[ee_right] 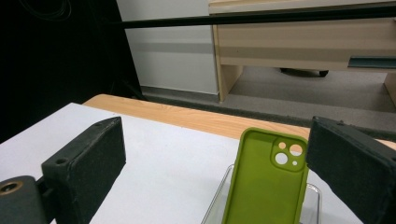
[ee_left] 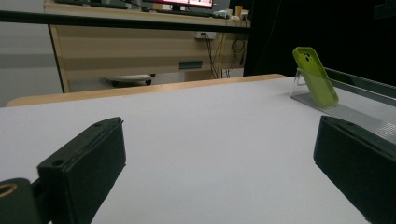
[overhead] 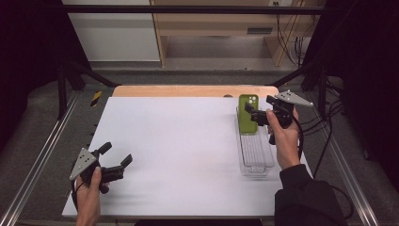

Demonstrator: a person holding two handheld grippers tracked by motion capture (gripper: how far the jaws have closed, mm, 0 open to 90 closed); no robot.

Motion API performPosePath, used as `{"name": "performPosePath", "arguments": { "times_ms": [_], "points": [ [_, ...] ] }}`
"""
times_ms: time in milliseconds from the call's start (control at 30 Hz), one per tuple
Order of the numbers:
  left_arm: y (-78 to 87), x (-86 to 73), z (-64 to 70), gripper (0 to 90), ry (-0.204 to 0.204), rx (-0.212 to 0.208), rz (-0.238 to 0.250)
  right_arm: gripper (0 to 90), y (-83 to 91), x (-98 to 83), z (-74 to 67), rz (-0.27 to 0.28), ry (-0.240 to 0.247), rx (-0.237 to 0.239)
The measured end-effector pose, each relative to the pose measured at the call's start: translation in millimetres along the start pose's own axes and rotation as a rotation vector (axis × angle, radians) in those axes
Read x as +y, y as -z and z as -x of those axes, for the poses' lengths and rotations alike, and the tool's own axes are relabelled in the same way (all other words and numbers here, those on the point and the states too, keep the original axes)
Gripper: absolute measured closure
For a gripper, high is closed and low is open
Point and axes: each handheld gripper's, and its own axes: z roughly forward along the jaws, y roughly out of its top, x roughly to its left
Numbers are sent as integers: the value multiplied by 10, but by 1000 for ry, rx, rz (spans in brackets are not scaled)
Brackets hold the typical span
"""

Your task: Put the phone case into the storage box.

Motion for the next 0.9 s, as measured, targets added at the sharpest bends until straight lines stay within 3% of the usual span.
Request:
{"name": "performPosePath", "arguments": {
  "times_ms": [167, 900],
  "points": [
    [21, -9, -27, 15, 16, 12, 4, 54, 61, 18, 12, 11, -3, 2],
    [25, -12, -29, 14, 2, 17, -3, 54, 356, -20, 78, 34, 13, 1]
  ]
}}
